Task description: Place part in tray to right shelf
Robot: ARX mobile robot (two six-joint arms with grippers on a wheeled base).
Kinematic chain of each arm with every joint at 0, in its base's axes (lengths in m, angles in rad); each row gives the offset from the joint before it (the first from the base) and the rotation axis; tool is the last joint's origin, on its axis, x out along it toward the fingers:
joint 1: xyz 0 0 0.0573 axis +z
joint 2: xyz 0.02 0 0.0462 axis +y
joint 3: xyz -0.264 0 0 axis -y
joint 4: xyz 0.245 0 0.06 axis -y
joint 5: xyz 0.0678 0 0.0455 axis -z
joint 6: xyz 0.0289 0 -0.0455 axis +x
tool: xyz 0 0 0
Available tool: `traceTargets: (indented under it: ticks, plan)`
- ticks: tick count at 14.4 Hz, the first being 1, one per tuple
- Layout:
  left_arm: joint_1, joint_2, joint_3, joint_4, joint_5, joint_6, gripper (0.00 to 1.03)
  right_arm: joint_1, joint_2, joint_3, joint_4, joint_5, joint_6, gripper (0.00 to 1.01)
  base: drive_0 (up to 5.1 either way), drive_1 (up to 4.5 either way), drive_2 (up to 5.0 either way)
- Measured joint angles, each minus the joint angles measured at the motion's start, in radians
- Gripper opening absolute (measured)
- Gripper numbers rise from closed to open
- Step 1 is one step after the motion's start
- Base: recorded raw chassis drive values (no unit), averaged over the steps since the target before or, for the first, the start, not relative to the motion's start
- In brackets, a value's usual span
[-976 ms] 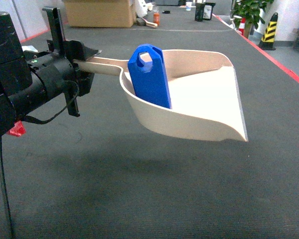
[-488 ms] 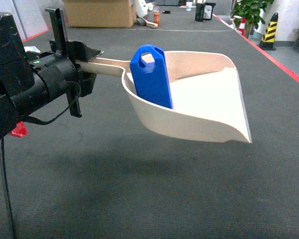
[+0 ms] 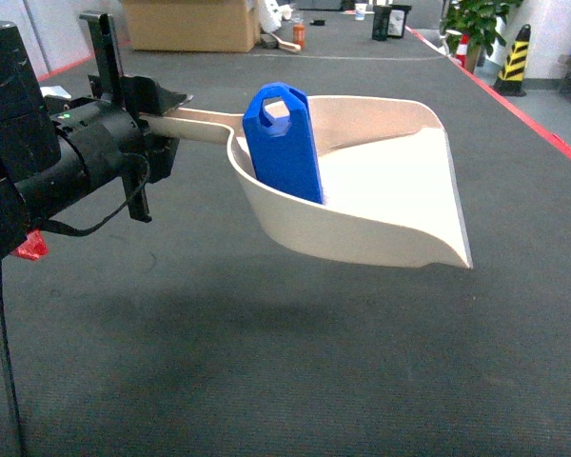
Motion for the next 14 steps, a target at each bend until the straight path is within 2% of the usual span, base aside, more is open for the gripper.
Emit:
traceTargets:
  ticks: [14]
  plan:
    - [0.001, -0.001, -0.001, 0.000, 0.001, 0.000, 0.13, 0.006, 0.000, 0.000, 0.002, -0.003, -0.003, 0.98, 0.0, 0.00, 0.0]
